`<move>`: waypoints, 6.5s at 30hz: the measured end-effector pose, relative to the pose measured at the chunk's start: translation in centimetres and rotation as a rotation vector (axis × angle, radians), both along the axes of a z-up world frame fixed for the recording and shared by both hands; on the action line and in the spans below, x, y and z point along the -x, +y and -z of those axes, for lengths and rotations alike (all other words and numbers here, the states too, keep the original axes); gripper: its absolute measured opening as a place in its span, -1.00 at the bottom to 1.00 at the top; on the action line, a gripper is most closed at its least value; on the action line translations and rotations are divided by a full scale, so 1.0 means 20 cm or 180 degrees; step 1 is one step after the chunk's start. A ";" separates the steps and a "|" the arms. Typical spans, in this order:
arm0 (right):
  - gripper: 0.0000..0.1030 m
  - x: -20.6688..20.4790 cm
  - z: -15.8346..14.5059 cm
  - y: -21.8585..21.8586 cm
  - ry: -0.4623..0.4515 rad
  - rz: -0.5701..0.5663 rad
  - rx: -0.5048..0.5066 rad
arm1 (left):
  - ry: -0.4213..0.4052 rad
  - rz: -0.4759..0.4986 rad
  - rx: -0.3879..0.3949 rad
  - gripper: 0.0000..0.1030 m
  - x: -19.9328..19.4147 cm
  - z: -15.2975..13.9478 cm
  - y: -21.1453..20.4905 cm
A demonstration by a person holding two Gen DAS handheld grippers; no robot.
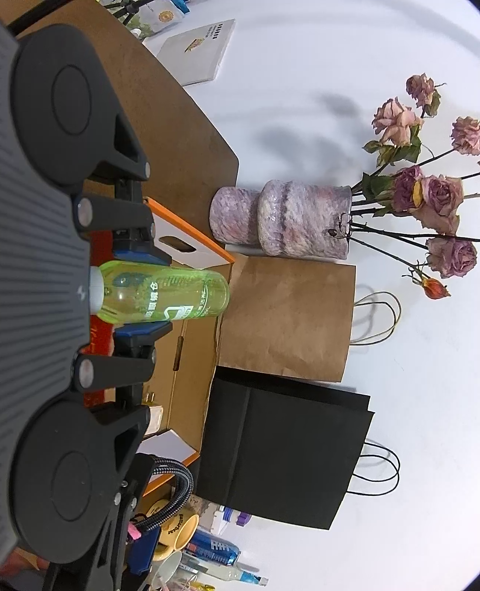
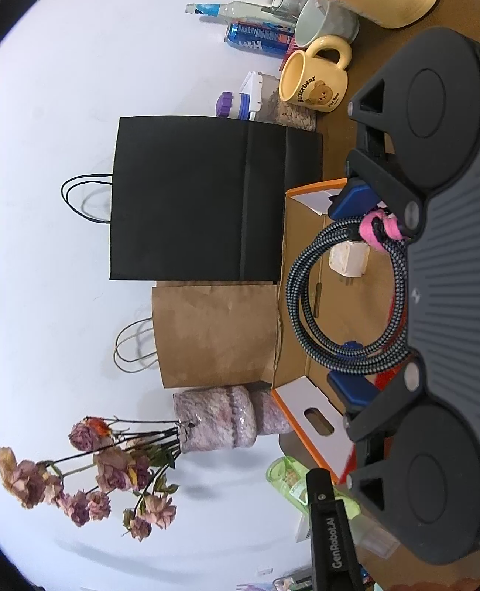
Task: Organize rigid objects
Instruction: 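Carry the green bottle and black cable over the box with both grippers, then open the left gripper to drop the green bottle while the right gripper releases the braided cable, then move both grippers out of the box toward the items on the table, then grasp the white round cap with the right gripper, then grasp the black charger cord with the left gripper while the right gripper holds the cap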
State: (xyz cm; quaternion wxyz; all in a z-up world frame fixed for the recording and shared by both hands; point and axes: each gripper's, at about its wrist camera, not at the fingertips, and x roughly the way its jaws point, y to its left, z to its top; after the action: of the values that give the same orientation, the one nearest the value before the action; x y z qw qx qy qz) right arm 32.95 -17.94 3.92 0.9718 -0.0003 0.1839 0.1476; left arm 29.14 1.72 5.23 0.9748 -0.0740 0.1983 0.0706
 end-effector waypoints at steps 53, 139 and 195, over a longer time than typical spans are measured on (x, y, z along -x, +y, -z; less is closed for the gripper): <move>0.79 -0.63 0.23 0.11 0.0479 0.0026 0.0355 | 0.0321 -0.0088 -0.0364 0.60 -0.64 0.18 0.03; 0.74 0.26 0.41 -0.09 0.0688 -0.0178 0.0568 | 0.0404 -0.0186 -0.0407 1.00 0.40 0.33 0.26; -0.25 0.26 0.39 -0.10 0.0538 0.0044 0.0464 | 0.0765 0.0354 -0.0396 -0.17 0.30 0.46 0.15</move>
State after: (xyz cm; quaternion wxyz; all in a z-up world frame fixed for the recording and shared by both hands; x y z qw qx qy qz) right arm 27.77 -19.84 -3.92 0.9512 -0.0572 0.2754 0.1266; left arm 23.09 4.81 -4.06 0.9491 0.0066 0.3127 0.0371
